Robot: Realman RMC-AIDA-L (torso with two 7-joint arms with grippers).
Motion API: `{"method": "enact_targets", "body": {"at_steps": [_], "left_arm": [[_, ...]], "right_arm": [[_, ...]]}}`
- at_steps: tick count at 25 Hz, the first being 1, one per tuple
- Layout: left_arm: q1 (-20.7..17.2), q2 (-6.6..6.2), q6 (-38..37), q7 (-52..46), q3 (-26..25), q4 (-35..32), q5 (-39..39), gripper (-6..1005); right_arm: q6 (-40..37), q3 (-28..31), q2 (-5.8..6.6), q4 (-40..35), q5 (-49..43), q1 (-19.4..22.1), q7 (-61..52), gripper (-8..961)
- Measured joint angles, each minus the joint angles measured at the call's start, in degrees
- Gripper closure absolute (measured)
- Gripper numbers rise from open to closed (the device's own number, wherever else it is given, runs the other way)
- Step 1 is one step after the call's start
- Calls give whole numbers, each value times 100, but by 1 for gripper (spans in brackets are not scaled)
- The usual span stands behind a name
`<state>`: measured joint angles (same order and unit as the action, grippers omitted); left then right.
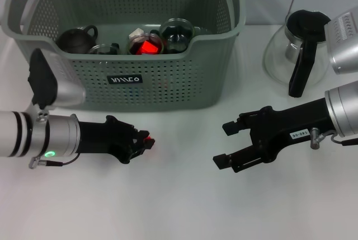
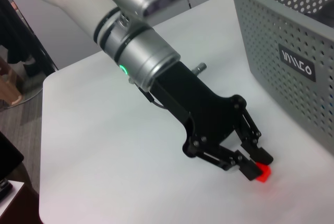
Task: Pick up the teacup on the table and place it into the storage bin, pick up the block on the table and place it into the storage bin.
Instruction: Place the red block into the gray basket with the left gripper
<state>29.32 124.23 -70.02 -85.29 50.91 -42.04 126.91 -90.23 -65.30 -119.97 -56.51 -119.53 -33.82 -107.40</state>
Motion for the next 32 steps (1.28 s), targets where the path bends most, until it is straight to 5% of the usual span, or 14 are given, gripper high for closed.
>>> {"method": "enact_targets", "body": {"at_steps": [9,14,19,26,32], "left_arm": [[-23,-78,-2446,-845,-1327,-593,-405,827],[62,-252,-3750,-947,-2235,-781,-1385,791],[410,-386,-2873,-1294,-2410,-850,-2075,754],[921,-472,-506,-1844,-1447,-656,-1881,704],[898,-407,-476,-1936,-1267,-802,-2215,600]], "right_arm": [[-67,58,79,39,-24,72,0,24],[-226,221,233,246,-45,155,3,25],[-240,297,208,369,-70,173,196,26],[-240,258,131,374,-97,93,246,27],[-228,259,101,370,-96,40,297,28]]}}
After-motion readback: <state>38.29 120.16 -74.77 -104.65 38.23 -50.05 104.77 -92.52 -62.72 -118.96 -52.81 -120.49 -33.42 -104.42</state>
